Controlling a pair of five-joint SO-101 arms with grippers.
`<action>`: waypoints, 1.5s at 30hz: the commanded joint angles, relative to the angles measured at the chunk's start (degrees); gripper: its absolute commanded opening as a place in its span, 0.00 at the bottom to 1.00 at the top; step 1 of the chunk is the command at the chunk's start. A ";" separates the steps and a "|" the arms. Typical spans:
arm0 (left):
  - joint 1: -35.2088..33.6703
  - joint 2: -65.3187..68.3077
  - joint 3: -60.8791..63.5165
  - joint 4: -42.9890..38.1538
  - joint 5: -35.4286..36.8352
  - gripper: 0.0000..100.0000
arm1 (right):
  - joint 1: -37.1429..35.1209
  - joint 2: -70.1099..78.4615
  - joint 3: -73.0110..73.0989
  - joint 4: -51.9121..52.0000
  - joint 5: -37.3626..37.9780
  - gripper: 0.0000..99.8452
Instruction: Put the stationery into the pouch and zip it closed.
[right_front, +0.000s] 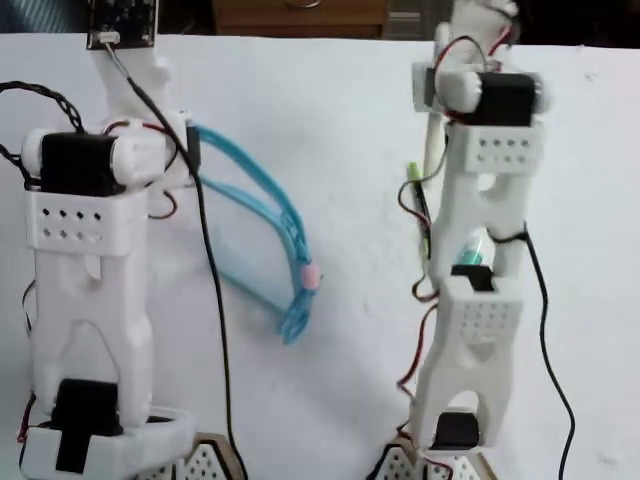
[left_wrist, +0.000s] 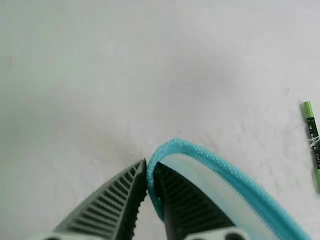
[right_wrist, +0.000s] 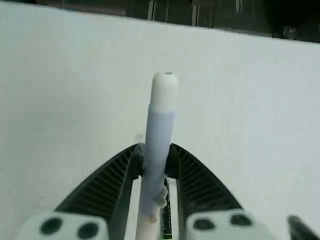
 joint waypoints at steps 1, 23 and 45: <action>0.22 3.91 0.35 1.49 0.09 0.02 | -1.80 -11.03 -1.85 1.01 -6.07 0.02; -0.13 3.91 0.44 1.58 0.09 0.02 | -38.81 -27.30 -2.55 0.13 -15.82 0.02; -0.22 3.91 0.44 2.73 0.09 0.02 | -31.69 -14.11 -2.55 -8.75 -3.78 0.02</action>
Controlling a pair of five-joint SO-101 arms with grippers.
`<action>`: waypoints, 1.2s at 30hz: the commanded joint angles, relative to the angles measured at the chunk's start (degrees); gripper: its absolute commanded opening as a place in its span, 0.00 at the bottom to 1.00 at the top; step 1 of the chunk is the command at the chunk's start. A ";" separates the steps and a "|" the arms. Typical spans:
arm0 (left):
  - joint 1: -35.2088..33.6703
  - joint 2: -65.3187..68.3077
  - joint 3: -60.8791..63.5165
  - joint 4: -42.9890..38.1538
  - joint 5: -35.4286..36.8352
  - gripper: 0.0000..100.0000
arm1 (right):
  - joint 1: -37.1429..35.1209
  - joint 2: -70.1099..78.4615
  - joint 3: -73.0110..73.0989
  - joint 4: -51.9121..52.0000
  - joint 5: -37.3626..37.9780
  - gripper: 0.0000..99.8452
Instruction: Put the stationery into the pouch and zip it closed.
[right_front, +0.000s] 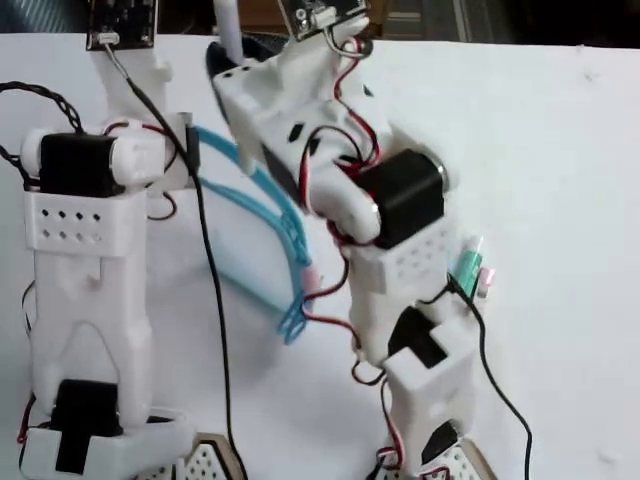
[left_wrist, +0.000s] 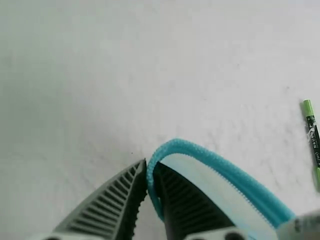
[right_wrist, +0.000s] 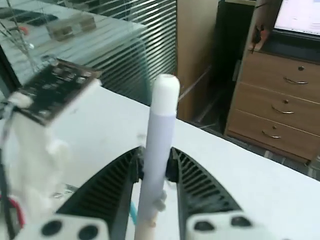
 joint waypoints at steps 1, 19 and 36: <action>-0.22 3.91 0.53 2.20 0.09 0.02 | 1.54 0.40 -1.05 0.48 1.32 0.02; -0.13 3.91 0.44 2.20 0.09 0.02 | -0.22 0.48 -1.14 10.07 1.76 0.02; -0.22 3.91 0.44 2.02 0.09 0.02 | 0.92 -7.52 -0.79 10.07 1.41 0.31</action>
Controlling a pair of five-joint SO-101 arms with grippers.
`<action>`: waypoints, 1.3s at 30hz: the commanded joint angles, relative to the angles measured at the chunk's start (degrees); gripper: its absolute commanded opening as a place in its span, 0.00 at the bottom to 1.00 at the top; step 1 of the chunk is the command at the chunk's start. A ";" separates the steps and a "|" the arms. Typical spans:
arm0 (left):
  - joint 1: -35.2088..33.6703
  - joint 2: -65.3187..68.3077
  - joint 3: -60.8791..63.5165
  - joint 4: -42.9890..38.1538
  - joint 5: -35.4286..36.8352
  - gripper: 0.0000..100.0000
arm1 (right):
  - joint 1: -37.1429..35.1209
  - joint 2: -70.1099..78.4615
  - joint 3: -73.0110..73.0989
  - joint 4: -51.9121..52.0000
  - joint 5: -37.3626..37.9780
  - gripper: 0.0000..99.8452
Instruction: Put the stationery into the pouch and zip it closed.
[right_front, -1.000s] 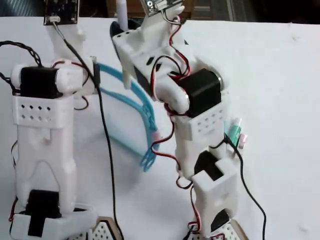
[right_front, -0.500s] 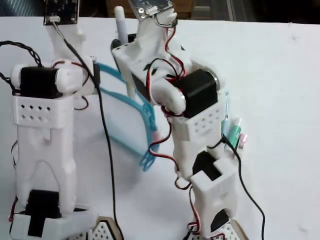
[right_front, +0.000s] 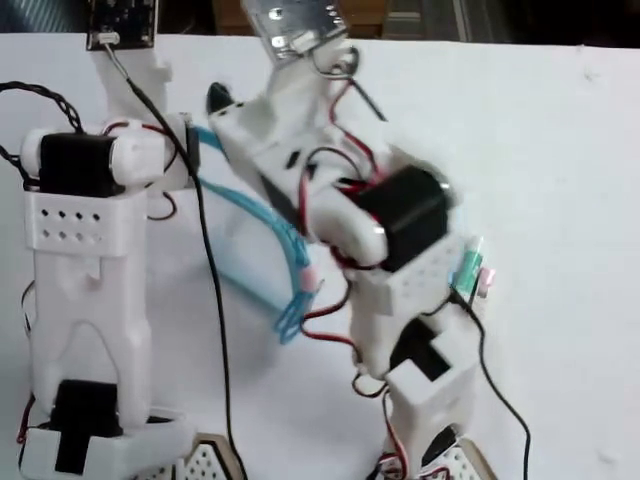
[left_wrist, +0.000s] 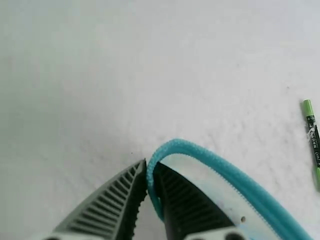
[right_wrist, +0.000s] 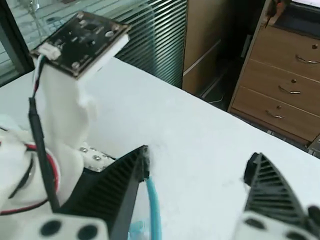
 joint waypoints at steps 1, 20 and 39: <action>-0.22 3.91 0.44 2.02 0.09 0.02 | 5.93 -4.35 -0.44 0.92 0.18 0.31; -0.04 3.91 0.44 1.76 0.26 0.02 | 44.26 9.63 48.35 -2.68 19.25 0.31; -0.22 3.91 0.44 1.49 0.09 0.02 | 32.84 43.30 31.03 -18.33 23.38 0.11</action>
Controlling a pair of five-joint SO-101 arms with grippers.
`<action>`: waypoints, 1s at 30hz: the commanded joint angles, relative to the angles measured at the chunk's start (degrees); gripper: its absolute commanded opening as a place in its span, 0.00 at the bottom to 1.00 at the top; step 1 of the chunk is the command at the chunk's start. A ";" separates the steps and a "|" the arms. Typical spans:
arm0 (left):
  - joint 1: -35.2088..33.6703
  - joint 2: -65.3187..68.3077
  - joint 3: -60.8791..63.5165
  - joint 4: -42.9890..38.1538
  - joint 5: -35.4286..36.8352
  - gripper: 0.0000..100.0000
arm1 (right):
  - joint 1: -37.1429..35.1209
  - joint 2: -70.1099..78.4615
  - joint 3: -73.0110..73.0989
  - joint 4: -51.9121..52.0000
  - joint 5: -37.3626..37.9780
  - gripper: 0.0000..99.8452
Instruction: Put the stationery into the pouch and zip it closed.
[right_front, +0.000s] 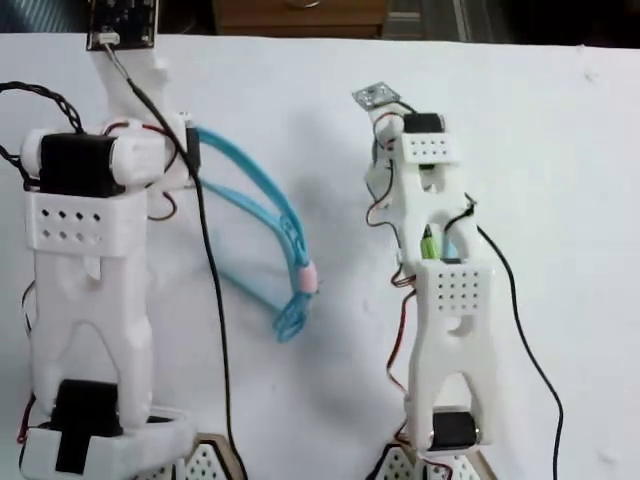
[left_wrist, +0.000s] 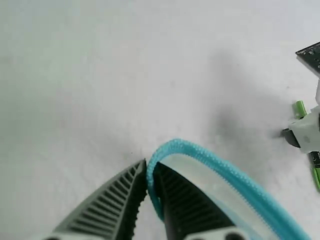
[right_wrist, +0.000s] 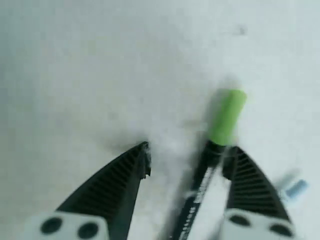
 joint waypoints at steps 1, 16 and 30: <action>-0.22 3.91 0.44 1.49 0.09 0.02 | 1.27 4.70 -6.77 -1.27 0.09 0.07; -0.13 3.91 0.44 1.41 0.09 0.02 | 2.42 7.52 -30.33 13.58 -0.09 0.02; -0.22 3.91 0.44 1.76 0.00 0.02 | -2.86 -29.76 -40.53 18.15 -17.14 0.02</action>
